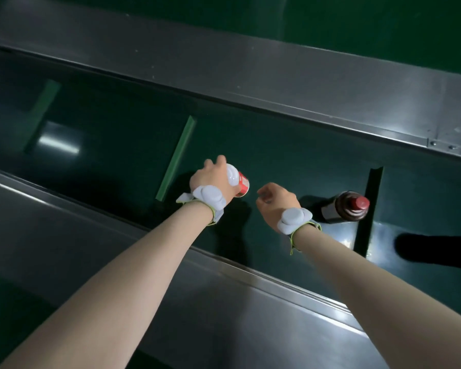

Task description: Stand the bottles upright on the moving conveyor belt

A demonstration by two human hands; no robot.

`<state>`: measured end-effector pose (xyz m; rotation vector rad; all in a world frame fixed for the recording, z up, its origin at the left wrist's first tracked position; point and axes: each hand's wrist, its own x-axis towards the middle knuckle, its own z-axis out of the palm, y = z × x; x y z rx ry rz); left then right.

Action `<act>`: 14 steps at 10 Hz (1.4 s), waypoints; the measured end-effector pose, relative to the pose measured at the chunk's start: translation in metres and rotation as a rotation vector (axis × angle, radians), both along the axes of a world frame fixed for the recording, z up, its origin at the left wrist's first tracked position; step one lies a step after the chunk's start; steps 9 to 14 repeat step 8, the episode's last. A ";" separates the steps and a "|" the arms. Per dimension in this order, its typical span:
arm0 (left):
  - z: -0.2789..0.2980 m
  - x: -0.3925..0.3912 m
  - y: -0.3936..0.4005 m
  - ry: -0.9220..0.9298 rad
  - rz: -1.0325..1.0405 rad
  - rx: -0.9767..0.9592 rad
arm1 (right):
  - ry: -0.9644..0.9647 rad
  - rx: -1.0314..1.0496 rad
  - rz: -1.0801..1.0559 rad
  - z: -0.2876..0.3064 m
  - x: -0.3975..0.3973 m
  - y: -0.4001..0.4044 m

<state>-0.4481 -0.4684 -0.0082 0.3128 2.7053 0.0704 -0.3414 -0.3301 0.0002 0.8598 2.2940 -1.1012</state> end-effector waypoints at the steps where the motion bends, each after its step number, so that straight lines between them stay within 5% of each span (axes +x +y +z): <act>1: 0.015 -0.005 0.009 0.014 -0.092 -0.132 | 0.050 -0.012 0.012 0.019 -0.011 -0.008; 5: 0.048 -0.003 0.014 -0.094 -0.110 -0.218 | 0.081 0.023 0.050 0.065 0.016 0.017; 8: 0.202 0.016 0.033 0.108 -0.137 0.008 | 0.193 0.159 0.106 0.201 0.044 0.050; 14: 0.202 0.016 0.033 0.108 -0.137 0.008 | 0.193 0.159 0.106 0.201 0.044 0.050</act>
